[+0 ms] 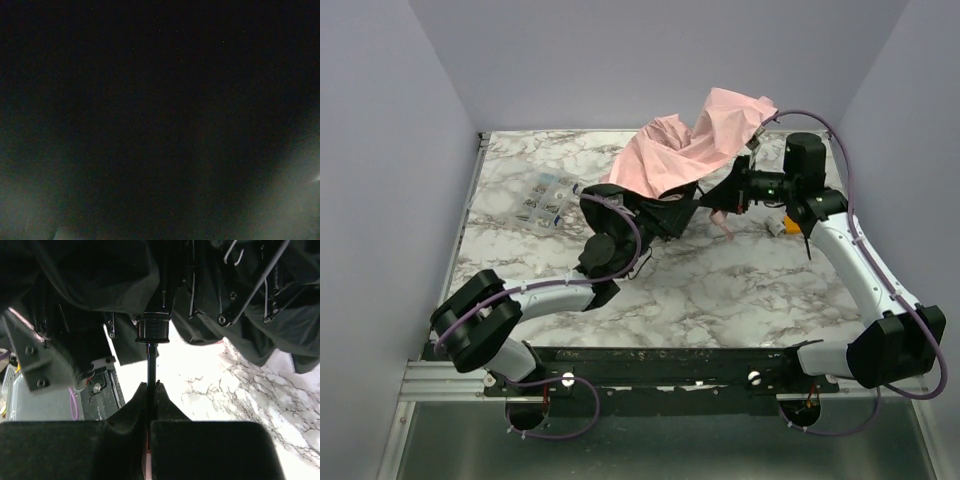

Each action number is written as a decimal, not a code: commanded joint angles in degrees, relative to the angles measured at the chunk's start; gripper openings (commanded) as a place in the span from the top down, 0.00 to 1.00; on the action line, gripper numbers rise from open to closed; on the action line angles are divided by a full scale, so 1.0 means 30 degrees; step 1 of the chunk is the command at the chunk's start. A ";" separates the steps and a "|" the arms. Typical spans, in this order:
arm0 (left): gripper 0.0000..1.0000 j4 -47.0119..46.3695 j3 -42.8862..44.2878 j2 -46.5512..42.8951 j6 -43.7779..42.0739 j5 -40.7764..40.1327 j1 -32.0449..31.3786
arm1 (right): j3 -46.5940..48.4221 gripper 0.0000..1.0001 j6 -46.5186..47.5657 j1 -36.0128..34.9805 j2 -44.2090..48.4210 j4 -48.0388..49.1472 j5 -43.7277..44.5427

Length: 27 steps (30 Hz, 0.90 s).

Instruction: Put away the umbrella

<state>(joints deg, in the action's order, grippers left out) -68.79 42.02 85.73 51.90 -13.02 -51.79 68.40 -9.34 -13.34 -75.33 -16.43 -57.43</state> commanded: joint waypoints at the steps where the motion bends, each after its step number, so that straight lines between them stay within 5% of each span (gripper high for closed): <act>1: 0.30 0.0515 -0.2222 -0.2344 -0.0493 0.4316 -0.0113 | 0.1940 1.00 0.0462 0.0682 -0.0121 0.0524 -0.0012; 8: 0.20 0.9255 -0.5258 -0.7918 -0.4863 0.8855 -0.0139 | 0.4454 1.00 0.0797 0.2038 -0.0430 -0.0325 -0.0556; 13: 0.19 1.4657 -0.6441 -1.3259 -0.9291 1.3931 -0.0144 | 0.6823 0.99 0.4264 0.2075 -0.1541 -0.4636 -0.1031; 19: 0.02 2.6651 -0.2531 -1.9459 -1.5387 1.1089 0.0374 | 0.9373 0.99 1.2132 0.1872 -0.2584 -1.1995 0.1387; 24: 0.01 3.1191 0.2072 -2.0175 -1.9478 1.0759 0.2435 | 0.9527 0.99 1.9096 0.1694 -0.2417 -1.6483 0.2993; 27: 0.02 3.1592 0.3937 -1.8668 -1.9350 1.2439 0.4673 | 0.8586 0.99 2.3123 0.1673 -0.1882 -1.7689 0.3207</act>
<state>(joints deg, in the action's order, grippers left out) 13.54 47.77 24.97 1.76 20.43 -44.99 94.70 37.52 -7.84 -83.33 -59.31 -49.67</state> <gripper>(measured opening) 0.980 0.025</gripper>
